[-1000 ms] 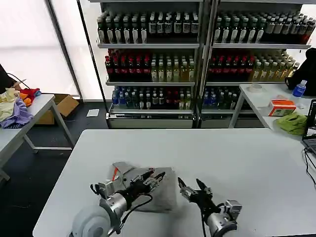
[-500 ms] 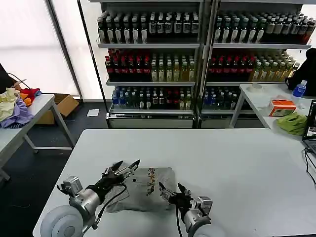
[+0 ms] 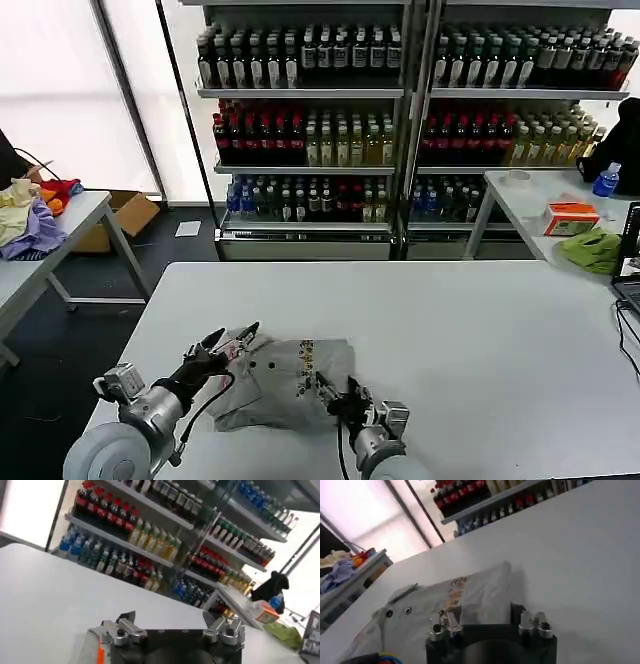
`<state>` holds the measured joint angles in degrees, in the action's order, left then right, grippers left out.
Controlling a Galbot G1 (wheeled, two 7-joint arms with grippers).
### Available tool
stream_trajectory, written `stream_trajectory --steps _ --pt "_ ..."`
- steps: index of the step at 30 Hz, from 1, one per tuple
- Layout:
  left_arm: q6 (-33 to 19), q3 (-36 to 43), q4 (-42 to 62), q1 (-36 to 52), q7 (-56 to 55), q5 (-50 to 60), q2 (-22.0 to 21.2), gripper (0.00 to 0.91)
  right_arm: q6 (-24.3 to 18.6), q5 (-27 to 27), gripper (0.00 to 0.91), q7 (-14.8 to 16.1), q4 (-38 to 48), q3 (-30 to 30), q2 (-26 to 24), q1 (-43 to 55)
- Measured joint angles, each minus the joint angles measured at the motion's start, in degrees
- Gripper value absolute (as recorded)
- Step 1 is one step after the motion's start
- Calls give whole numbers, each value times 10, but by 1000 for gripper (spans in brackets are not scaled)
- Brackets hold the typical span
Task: Fold and organize the clothes.
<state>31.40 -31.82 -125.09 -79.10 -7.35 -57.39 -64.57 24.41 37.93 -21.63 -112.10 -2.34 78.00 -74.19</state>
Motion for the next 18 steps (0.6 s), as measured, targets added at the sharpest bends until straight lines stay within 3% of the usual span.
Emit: stream_trajectory --steps 6,18 --pt "0 -14 6 -7 2 2 -4 907 -15 2 0 11 0 3 0 -3" --pt "0 -35 19 -12 22 10 4 907 -23 23 0 84 -23 -42 -25 -22"
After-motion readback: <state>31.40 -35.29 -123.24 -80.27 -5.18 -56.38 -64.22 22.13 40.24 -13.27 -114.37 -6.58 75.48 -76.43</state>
